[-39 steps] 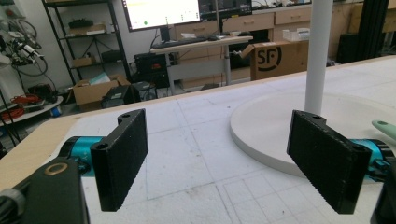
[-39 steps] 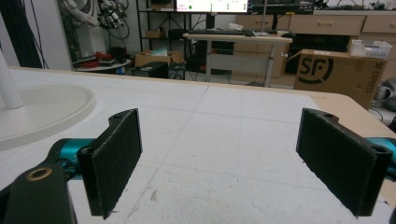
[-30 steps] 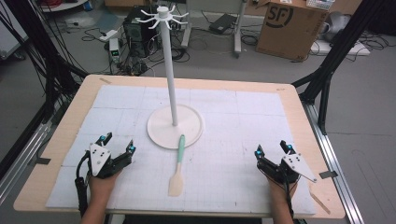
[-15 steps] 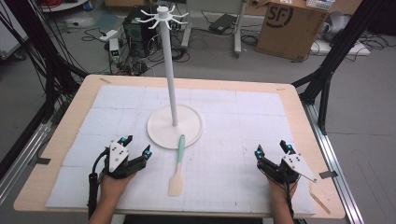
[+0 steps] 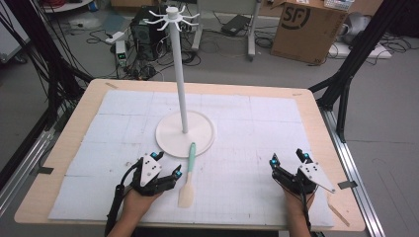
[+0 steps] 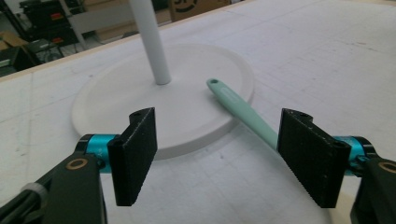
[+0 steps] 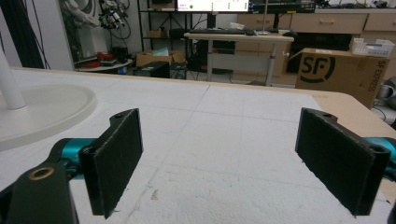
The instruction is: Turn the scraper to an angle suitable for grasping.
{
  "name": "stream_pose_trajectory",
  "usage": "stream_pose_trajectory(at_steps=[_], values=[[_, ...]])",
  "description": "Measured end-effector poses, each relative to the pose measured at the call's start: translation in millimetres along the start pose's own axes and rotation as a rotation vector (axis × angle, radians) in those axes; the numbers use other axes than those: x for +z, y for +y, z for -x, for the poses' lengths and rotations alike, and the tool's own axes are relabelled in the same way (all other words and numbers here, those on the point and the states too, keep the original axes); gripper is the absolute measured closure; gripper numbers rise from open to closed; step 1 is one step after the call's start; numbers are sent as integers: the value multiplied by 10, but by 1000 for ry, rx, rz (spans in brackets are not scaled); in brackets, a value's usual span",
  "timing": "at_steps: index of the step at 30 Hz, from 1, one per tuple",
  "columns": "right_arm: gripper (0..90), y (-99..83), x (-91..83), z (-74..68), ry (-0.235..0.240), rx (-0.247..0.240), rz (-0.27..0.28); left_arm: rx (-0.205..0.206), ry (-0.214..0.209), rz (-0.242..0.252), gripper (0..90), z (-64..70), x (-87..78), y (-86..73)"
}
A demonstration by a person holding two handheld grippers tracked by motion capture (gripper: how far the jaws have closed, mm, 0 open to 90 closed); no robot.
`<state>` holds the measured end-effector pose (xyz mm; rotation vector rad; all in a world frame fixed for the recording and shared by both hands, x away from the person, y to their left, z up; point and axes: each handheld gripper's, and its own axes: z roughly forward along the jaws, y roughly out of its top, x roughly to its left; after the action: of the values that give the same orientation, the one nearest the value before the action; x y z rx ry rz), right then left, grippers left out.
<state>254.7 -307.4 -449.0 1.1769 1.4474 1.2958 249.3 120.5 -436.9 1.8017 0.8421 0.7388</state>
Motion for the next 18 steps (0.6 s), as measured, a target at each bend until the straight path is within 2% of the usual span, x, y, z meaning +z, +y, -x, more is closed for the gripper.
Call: stream_pose_trajectory(at_steps=[1,2,3,4,5,6,7,8,12,14,15,16,18], values=[[144,0,1,1,1,0,0,0,0,0,342,0,0,0],[144,0,0,1,0,2,-1,-7,-42,-2,394,16,-2,3],[144,0,0,1,-1,2,-1,-7,-42,-2,429,16,-2,3],[144,0,0,-1,0,5,0,-20,-95,-1,458,24,-2,7],[145,1,1,0,0,5,0,-20,-95,-1,511,24,-2,7],[145,1,1,0,0,6,0,-12,-143,-5,557,30,-4,13],[145,1,1,1,0,6,0,-12,-143,-5,593,30,-4,13],[145,1,1,0,-1,6,0,1,-182,-21,632,47,3,21],[145,0,0,2,0,8,-1,32,-215,-31,775,87,13,22],[145,0,0,1,0,8,-1,71,-249,-46,842,132,21,18],[145,0,0,2,0,8,-1,71,-249,-46,848,132,21,18],[145,0,0,3,0,8,-2,97,-259,-58,858,165,30,17],[145,0,1,5,-1,6,0,101,-269,-64,879,184,37,16]])
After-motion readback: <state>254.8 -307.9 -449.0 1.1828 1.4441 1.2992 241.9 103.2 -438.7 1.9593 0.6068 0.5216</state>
